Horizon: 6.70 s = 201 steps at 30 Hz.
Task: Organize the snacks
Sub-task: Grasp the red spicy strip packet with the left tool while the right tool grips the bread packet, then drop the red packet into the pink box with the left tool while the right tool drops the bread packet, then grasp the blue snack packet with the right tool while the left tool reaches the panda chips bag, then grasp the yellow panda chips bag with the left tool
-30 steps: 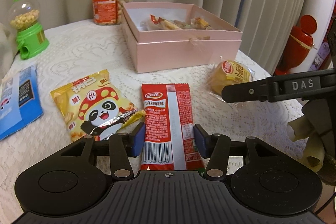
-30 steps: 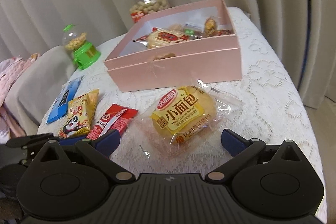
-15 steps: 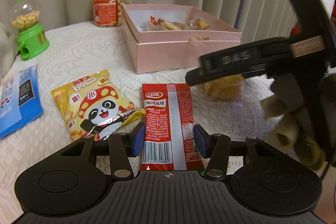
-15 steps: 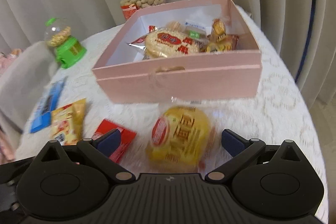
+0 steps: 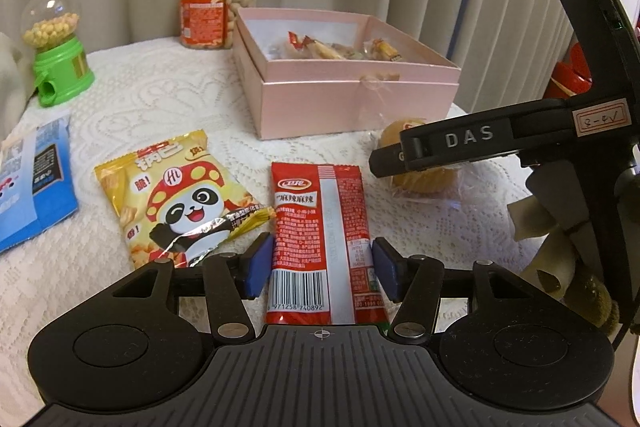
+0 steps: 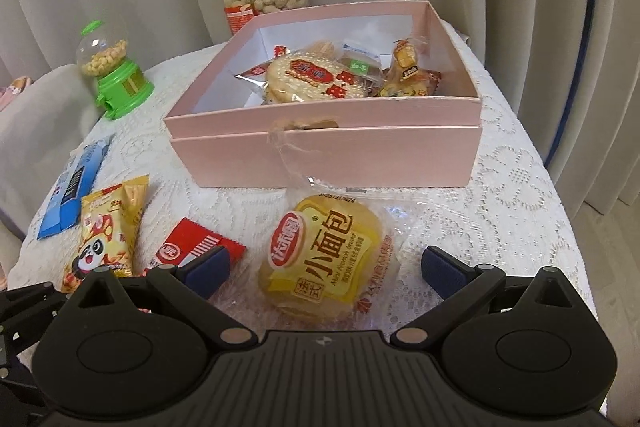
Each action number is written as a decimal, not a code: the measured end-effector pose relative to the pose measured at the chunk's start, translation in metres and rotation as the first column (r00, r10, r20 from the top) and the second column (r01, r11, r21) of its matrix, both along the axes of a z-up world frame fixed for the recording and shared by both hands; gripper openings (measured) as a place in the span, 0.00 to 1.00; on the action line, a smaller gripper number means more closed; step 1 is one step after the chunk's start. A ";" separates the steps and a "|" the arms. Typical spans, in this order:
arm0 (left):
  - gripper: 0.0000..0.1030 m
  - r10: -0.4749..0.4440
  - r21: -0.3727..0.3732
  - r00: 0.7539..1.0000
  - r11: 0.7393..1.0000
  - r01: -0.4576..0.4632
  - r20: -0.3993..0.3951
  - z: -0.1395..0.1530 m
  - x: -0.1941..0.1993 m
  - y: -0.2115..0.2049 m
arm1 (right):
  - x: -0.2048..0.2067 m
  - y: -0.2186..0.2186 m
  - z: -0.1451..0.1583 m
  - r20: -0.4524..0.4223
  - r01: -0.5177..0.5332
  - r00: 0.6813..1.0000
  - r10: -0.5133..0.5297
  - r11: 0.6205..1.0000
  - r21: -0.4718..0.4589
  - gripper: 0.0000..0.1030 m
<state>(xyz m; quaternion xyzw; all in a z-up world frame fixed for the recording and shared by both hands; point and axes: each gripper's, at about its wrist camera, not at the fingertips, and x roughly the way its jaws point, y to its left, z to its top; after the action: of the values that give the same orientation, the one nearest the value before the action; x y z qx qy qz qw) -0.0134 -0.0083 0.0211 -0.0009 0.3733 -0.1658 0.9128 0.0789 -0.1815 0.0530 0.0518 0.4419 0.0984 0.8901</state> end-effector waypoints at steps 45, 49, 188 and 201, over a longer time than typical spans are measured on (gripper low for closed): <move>0.51 0.060 -0.238 0.998 0.970 -0.057 0.003 0.070 0.207 -0.014 | 0.037 -0.047 0.139 0.315 -0.073 0.946 0.078 0.997 -0.029 0.84; 0.46 0.140 -0.321 0.987 0.941 -0.109 0.077 0.060 0.202 -0.003 | 0.025 -0.057 0.090 0.177 -0.042 0.982 0.066 0.990 -0.134 0.84; 0.72 -0.207 0.262 0.975 0.948 0.180 0.078 -0.007 -0.002 -0.006 | -0.049 0.001 -0.007 0.095 -0.031 0.994 0.046 0.987 -0.159 1.00; 0.73 -0.014 0.165 0.998 0.986 0.003 0.065 -0.013 0.031 0.031 | -0.048 0.000 -0.007 0.095 -0.033 0.994 0.048 0.987 -0.158 1.00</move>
<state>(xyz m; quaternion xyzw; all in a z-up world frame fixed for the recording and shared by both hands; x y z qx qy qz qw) 0.0175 0.0228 0.0085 0.0818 0.3555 -0.1384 0.9208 0.0307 -0.1813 0.0459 -0.0323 0.4048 0.0839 0.9100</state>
